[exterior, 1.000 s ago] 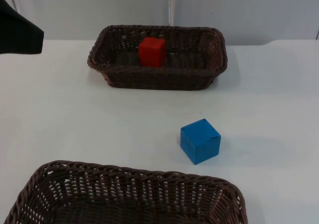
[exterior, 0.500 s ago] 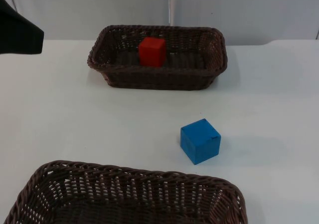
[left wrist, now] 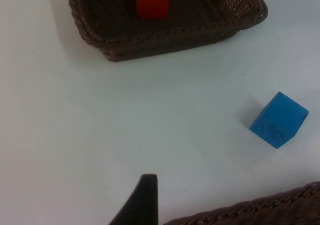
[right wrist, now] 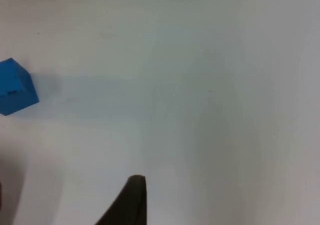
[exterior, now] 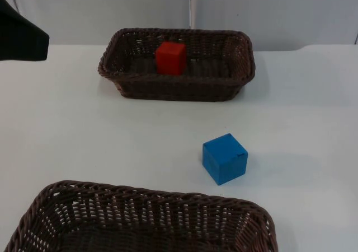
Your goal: Pick up one cube with the left hand and place it into the upper basket. Pick up one cube with the right hand and place it into the lower basket.
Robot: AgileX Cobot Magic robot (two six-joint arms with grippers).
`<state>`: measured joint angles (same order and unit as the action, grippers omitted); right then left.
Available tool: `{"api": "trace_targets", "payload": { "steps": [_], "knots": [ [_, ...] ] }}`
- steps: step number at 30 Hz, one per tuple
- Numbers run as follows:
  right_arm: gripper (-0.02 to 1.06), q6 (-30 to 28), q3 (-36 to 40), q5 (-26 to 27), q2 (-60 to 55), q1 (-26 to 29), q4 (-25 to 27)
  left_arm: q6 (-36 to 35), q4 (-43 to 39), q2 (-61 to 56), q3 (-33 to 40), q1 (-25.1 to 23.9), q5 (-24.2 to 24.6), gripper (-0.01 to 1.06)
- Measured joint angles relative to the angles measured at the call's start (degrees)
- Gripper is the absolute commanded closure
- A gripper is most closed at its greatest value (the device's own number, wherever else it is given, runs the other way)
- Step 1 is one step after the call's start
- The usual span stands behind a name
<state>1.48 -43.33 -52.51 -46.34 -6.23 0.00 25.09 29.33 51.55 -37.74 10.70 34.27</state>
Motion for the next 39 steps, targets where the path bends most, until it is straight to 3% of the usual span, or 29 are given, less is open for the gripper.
{"api": "trace_targets", "payload": {
  "steps": [10, 22, 39],
  "knots": [
    [-0.01, -1.5, -6.5, 1.3, -14.9, 0.0, 1.0, 0.0, 0.0, 0.0, 0.0, 0.0, 0.0, 0.09],
    [-0.01, -6.3, -12.8, 3.2, -28.8, -0.5, 9.0, 0.0, 0.0, 0.0, 0.0, 0.0, 0.0, 0.09],
    [-0.01, -4.5, -13.3, 18.1, -46.0, -24.8, 9.1, 0.0, 0.0, 0.0, 0.0, 0.0, 0.0, 0.09]
  ]
}}
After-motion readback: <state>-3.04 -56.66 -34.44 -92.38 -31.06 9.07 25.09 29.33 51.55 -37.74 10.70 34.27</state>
